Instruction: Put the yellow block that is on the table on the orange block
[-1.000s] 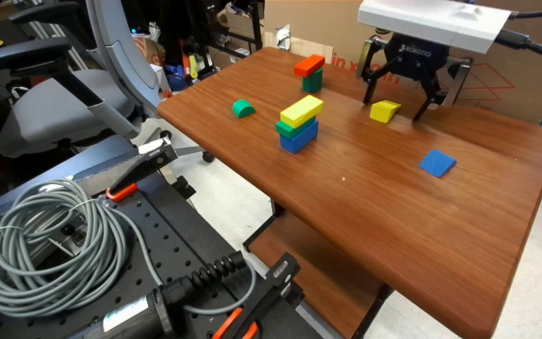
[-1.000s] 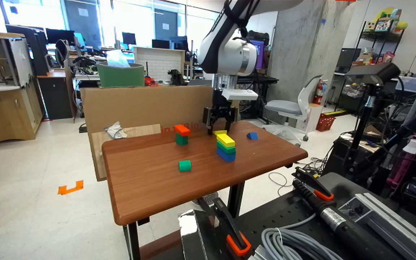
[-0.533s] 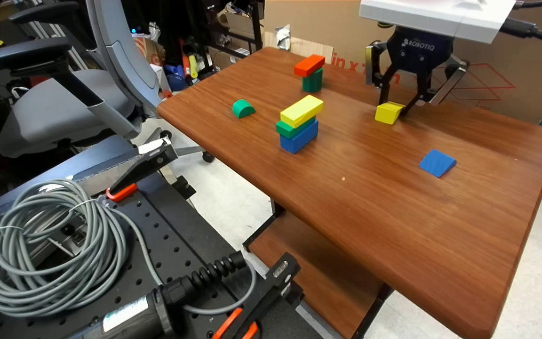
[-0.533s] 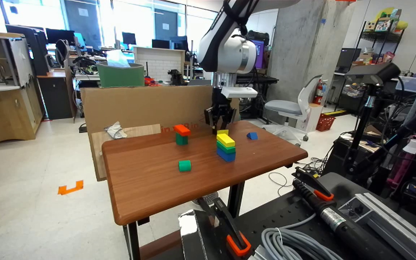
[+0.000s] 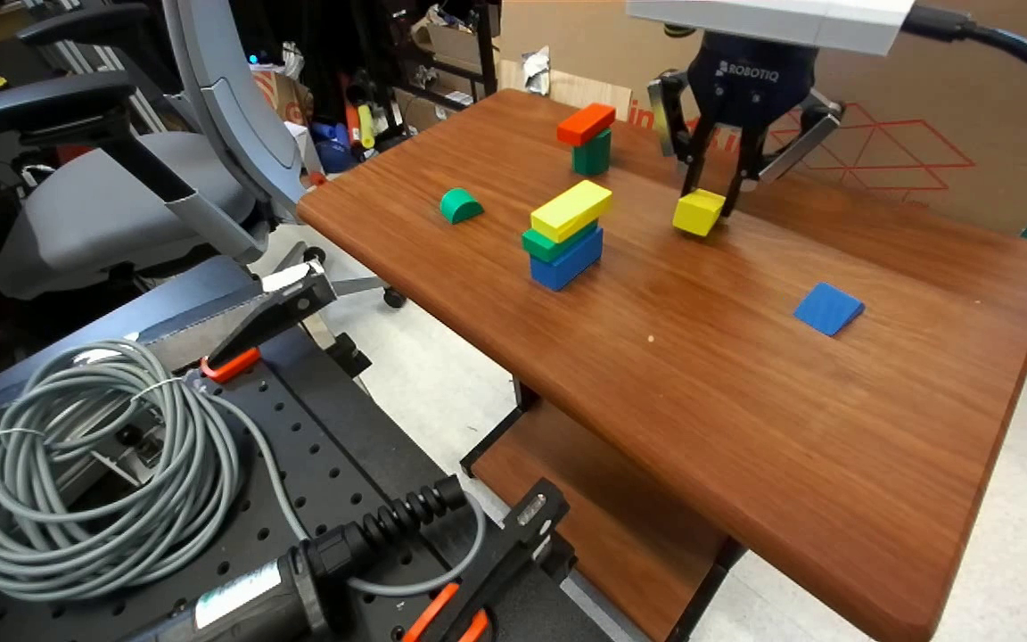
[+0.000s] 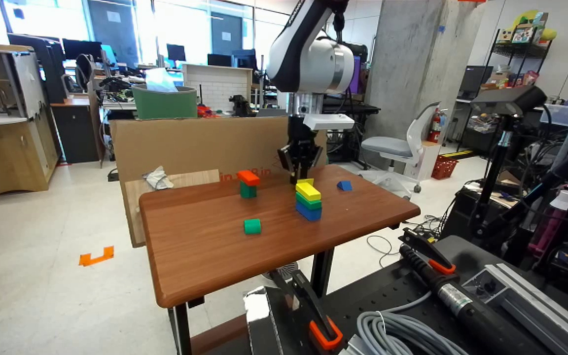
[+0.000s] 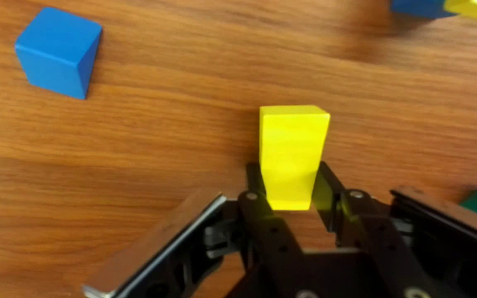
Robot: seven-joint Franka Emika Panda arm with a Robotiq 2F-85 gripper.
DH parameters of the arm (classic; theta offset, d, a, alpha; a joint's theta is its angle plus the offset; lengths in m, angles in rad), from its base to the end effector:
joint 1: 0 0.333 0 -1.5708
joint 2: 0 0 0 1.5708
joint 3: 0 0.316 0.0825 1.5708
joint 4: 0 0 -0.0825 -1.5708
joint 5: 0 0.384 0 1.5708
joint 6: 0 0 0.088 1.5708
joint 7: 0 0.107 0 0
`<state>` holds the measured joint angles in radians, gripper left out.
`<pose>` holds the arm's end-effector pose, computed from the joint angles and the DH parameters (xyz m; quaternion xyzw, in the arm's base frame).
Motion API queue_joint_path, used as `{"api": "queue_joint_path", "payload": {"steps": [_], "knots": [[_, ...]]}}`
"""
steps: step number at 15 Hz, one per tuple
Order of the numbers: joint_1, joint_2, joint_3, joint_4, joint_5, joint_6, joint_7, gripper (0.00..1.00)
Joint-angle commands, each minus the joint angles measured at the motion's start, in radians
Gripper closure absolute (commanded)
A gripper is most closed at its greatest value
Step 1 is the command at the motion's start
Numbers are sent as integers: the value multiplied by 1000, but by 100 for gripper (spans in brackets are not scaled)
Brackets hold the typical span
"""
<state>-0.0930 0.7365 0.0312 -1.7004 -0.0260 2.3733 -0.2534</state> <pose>0.6647 -0.0432 0.1604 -0.9943 -0.1015 0.0309 0.0068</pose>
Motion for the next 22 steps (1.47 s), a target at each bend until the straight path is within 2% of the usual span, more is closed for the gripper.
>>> {"api": "queue_joint_path", "payload": {"steps": [1, 6, 11, 22], "knots": [[7, -159, 34, -161, 17, 32, -3, 92], [51, -269, 48, -255, 0, 67, 11, 92], [98, -313, 59, -310, 6, 107, 25, 92], [127, -252, 76, -181, 39, 92, 109, 92]]}}
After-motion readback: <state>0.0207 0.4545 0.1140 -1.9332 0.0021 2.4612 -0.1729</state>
